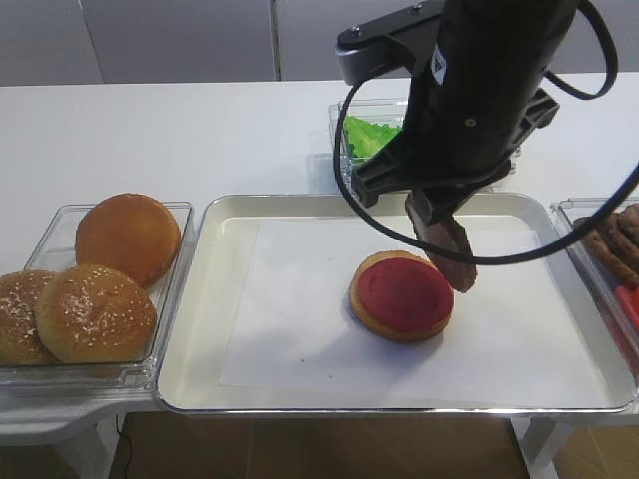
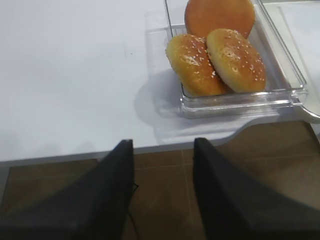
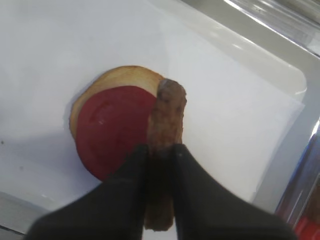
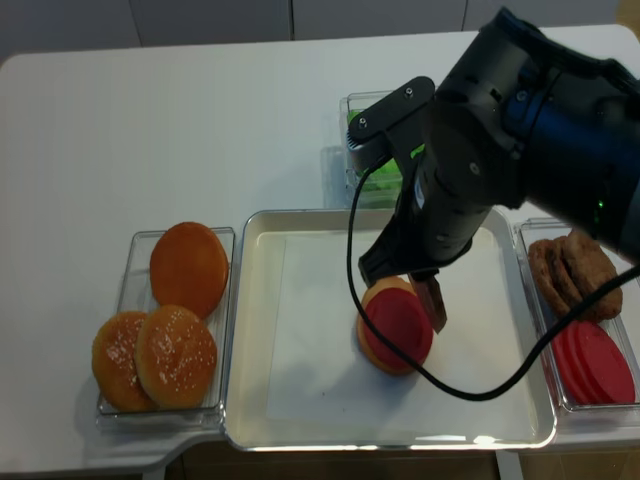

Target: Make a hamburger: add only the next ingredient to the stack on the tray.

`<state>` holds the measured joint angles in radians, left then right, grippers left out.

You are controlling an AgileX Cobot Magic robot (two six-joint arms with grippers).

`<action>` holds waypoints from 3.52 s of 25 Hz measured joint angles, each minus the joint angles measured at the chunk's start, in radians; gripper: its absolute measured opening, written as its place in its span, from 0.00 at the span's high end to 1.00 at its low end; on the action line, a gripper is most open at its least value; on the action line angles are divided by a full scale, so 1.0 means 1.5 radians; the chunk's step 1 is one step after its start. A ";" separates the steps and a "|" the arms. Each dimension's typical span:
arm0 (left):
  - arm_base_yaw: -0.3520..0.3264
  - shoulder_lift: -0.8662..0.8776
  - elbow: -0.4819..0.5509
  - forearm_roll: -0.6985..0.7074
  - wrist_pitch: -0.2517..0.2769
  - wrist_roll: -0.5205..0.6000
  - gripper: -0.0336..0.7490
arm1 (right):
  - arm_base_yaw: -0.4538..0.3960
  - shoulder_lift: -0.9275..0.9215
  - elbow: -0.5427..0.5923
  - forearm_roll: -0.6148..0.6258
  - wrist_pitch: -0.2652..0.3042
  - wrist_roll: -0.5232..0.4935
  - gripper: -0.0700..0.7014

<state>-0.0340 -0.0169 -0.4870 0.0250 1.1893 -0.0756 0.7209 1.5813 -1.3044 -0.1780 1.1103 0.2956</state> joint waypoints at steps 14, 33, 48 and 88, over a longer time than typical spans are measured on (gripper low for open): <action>0.000 0.000 0.000 0.000 0.000 0.000 0.58 | 0.000 0.017 0.000 -0.001 -0.002 -0.004 0.77; 0.000 0.000 0.000 0.000 0.000 0.000 0.58 | 0.000 0.017 0.000 0.024 -0.003 -0.004 0.44; 0.000 0.000 0.000 0.000 0.000 0.000 0.58 | 0.000 0.017 0.000 0.038 -0.003 -0.004 0.20; 0.000 0.000 0.000 0.000 0.000 0.000 0.58 | -0.390 -0.606 0.317 0.198 0.096 -0.144 0.25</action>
<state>-0.0340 -0.0169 -0.4870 0.0250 1.1893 -0.0756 0.1364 0.6729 -0.8292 0.1195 1.2549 0.0793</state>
